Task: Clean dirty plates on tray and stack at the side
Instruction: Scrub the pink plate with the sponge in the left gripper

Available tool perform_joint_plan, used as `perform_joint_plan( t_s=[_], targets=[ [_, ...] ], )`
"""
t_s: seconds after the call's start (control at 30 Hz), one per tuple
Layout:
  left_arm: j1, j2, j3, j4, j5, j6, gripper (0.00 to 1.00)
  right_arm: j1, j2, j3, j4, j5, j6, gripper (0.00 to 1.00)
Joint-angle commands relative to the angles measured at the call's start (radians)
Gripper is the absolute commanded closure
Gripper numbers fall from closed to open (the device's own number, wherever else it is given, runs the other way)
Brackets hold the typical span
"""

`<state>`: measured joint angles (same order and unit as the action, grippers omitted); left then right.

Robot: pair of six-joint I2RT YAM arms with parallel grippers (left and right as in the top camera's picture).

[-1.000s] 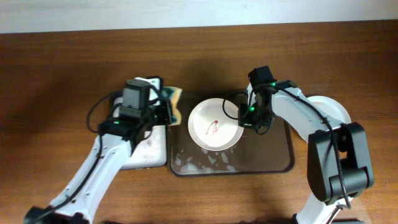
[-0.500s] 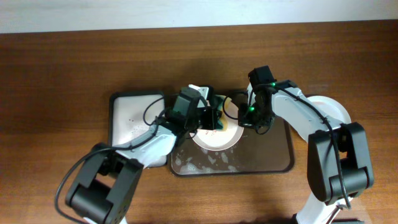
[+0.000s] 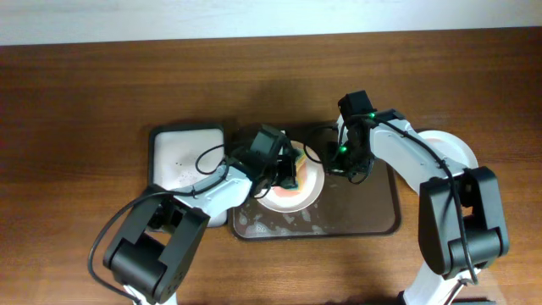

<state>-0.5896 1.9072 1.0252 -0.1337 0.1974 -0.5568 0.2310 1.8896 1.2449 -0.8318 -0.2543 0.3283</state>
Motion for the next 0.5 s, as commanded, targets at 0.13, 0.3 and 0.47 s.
perform_joint_plan(
  t_s=[0.13,0.3,0.47],
  targets=[
    [0.024,-0.116,-0.027,-0.171,-0.134,0.106,1.0,0.006,-0.015,-0.002,-0.001,-0.022,-0.009,0.91],
    [0.023,-0.123,-0.027,-0.175,-0.131,0.105,1.0,0.013,-0.015,-0.002,0.015,-0.233,-0.066,0.64],
    [0.022,-0.123,-0.027,-0.175,-0.131,0.105,1.0,0.089,-0.015,-0.002,0.016,-0.13,-0.039,0.69]
  ],
)
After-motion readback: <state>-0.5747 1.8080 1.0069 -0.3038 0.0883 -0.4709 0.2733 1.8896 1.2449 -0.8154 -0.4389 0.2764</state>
